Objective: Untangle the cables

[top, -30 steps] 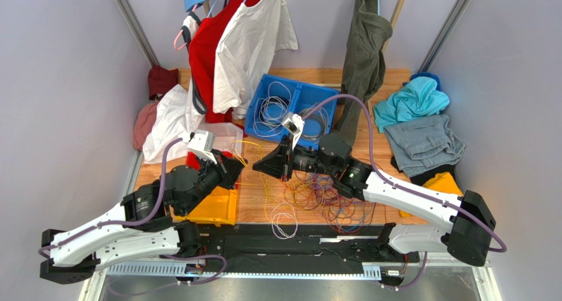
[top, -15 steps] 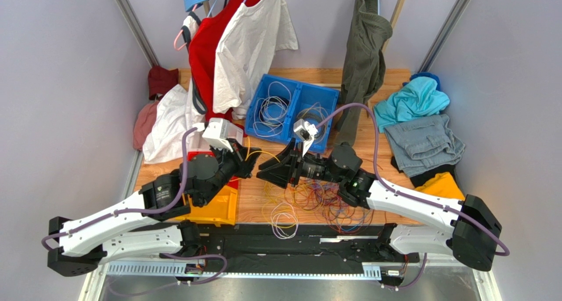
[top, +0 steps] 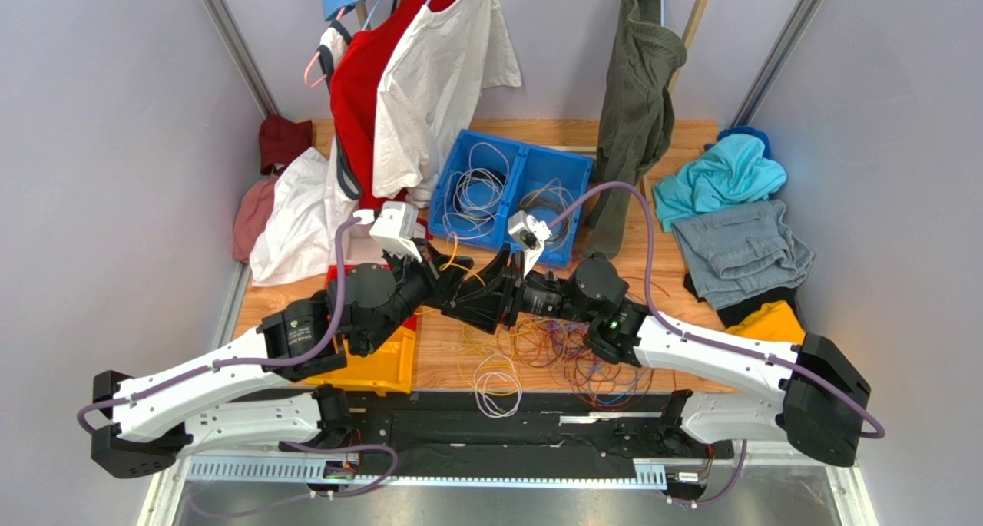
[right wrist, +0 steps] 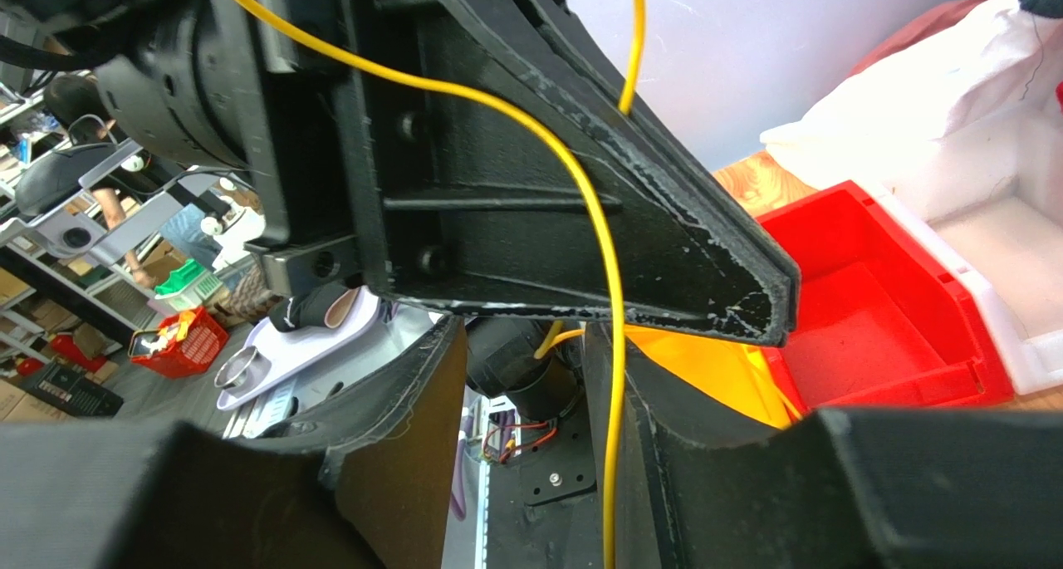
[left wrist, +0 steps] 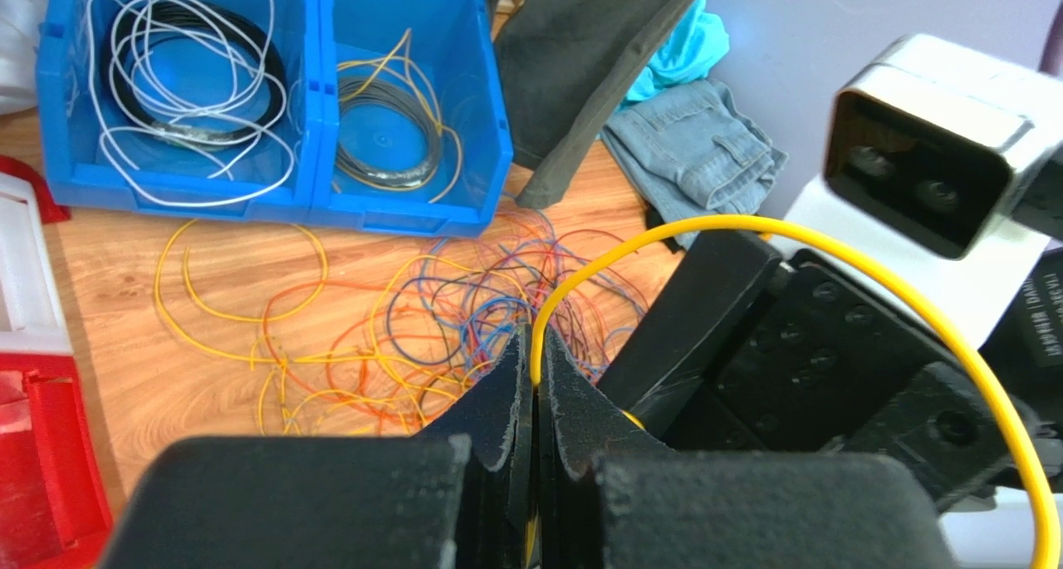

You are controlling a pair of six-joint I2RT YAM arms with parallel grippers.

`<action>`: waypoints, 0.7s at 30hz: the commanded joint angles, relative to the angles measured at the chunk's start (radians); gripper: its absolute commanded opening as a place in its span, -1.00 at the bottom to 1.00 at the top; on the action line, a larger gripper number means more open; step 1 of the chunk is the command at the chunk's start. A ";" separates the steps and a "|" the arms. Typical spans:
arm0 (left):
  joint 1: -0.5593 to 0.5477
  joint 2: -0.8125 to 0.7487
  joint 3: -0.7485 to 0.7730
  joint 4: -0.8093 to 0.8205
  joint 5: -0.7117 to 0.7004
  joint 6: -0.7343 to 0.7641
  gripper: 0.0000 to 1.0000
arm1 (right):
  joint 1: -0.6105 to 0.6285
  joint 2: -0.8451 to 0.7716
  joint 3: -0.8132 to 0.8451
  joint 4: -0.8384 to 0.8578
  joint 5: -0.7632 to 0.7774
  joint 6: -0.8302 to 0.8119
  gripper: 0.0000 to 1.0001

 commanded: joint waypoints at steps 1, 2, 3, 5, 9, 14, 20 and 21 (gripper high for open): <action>-0.005 0.008 0.049 0.048 0.025 -0.019 -1.00 | 0.011 0.023 -0.015 0.096 0.050 -0.002 -0.14; -0.005 0.011 0.046 0.049 0.029 -0.020 -1.00 | 0.011 0.025 -0.018 0.121 0.054 -0.001 -0.14; -0.003 0.011 0.046 0.049 0.029 -0.025 -1.00 | 0.011 0.031 -0.029 0.140 0.065 0.002 -0.16; -0.005 0.011 0.046 0.046 0.035 -0.026 -1.00 | 0.011 0.037 -0.031 0.169 0.074 0.009 -0.24; -0.003 0.013 0.044 0.048 0.054 -0.026 -1.00 | 0.011 0.051 -0.043 0.218 0.100 0.015 -0.80; -0.005 -0.011 0.032 0.035 0.037 -0.002 -1.00 | 0.011 0.008 -0.049 0.179 0.108 0.009 -1.00; -0.003 -0.148 0.018 -0.175 -0.134 -0.003 0.10 | 0.011 -0.206 0.082 -0.433 0.339 -0.140 -1.00; -0.003 -0.178 0.006 -0.214 -0.171 -0.026 0.28 | 0.009 -0.230 0.109 -0.511 0.381 -0.187 -1.00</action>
